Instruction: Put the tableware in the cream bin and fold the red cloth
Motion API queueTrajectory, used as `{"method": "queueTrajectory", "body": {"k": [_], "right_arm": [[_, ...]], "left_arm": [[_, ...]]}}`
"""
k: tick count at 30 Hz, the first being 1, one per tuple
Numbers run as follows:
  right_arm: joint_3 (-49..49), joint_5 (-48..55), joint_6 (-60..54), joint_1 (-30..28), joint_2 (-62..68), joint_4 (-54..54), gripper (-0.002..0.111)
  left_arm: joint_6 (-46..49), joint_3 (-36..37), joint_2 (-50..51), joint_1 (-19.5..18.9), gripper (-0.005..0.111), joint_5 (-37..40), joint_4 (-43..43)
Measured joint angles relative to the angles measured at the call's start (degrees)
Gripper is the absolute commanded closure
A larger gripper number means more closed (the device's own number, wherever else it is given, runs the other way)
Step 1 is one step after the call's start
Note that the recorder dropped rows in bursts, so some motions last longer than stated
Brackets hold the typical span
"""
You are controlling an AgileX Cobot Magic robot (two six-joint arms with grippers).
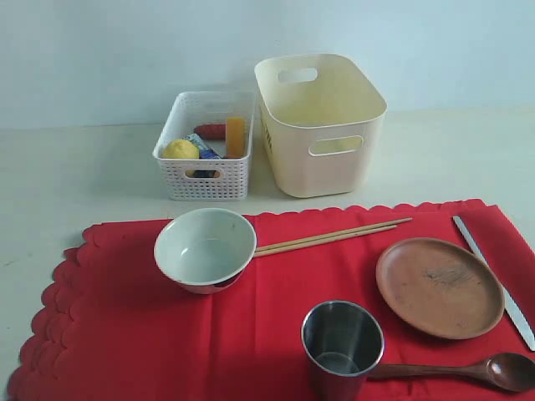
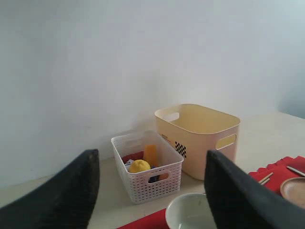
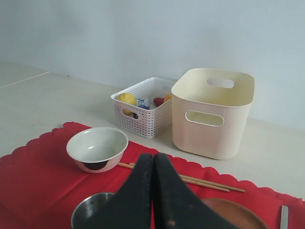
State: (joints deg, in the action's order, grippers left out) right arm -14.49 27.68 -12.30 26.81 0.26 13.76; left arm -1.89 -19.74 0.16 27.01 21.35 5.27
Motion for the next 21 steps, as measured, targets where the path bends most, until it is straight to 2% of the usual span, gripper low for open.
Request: {"method": "queueTrajectory", "body": {"k": [21], "right_arm": [[0.00, 0.00, 0.10, 0.00, 0.00, 0.00, 0.108]], "left_arm": [[0.00, 0.57, 0.10, 0.00, 0.045, 0.00, 0.00]]}}
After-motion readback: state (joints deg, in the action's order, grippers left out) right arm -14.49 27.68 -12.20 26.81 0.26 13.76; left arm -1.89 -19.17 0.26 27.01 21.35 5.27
